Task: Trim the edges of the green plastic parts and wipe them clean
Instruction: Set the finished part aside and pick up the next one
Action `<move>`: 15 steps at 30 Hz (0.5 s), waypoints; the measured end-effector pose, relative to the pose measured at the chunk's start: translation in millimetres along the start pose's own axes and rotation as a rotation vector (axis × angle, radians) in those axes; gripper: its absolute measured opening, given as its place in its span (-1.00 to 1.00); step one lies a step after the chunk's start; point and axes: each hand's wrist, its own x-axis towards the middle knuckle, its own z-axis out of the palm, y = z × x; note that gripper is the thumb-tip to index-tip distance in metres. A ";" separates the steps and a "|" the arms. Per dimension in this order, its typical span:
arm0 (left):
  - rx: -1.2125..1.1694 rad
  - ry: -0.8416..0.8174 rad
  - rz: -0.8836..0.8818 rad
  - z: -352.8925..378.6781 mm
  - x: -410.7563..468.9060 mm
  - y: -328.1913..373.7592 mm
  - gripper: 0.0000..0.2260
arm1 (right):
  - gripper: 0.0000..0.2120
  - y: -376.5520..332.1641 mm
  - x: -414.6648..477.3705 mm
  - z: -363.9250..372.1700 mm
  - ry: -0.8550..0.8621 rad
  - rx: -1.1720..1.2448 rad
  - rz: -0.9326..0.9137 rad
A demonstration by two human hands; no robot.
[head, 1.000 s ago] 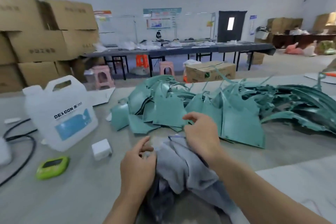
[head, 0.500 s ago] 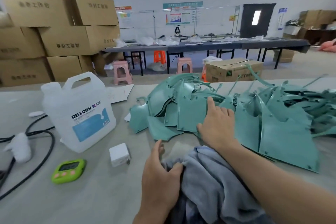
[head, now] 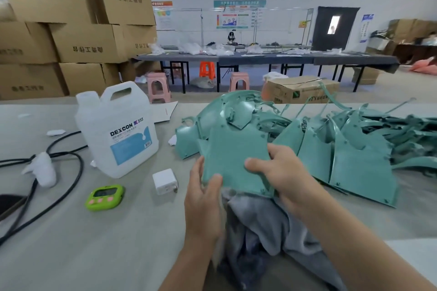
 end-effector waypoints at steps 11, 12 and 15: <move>-0.754 0.086 -0.534 -35.2 -1.0 14.7 -0.80 | -0.73 3.2 -56.6 -14.2 0.208 -0.836 -0.322; -0.767 0.094 -0.545 -37.2 0.4 15.4 -0.76 | -0.55 4.1 -58.9 -23.1 0.161 -1.037 -0.308; -0.816 0.056 -0.551 -42.1 4.4 18.9 -0.71 | -0.08 17.4 -59.6 -34.3 -0.120 -1.407 -0.129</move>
